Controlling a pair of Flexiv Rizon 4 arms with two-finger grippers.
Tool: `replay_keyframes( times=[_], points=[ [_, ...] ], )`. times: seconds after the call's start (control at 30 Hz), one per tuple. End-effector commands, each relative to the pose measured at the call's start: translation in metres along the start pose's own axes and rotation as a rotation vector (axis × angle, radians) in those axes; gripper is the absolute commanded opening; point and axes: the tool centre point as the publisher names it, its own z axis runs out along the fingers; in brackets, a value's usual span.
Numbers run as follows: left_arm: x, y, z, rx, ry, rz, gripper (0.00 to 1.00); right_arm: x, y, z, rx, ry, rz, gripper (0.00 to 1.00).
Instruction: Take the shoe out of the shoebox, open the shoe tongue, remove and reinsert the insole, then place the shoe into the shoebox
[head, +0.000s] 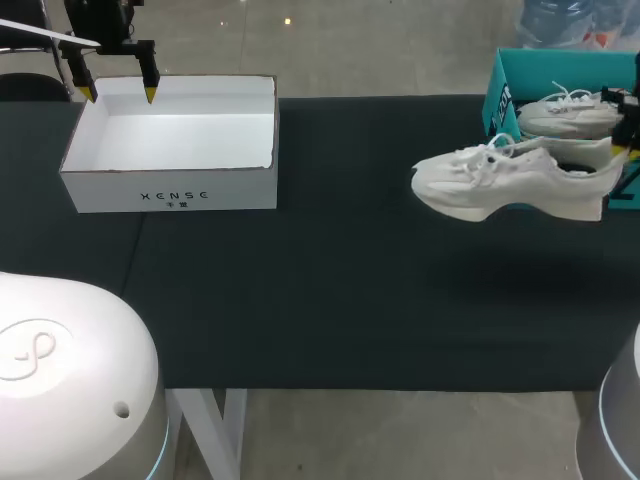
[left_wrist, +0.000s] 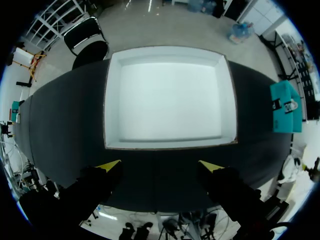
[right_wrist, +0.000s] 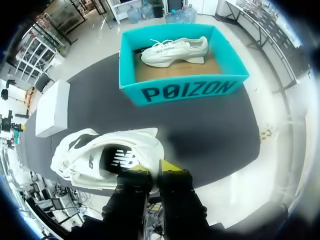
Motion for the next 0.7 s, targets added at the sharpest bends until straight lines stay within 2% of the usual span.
replay_keyframes(
  times=[0.03,0.27,0.7],
  points=[
    [0.000,0.000,0.000,0.000,0.000,0.000,1.00,0.021,-0.016,0.027,-0.142,-0.015,0.011,0.00],
    [0.000,0.000,0.000,0.000,0.000,0.000,1.00,0.045,-0.035,0.066,-0.120,-0.017,0.022,0.00],
    [0.000,0.000,0.000,0.000,0.000,0.000,1.00,0.069,-0.054,0.109,-0.054,-0.043,0.053,0.00]
  ],
)
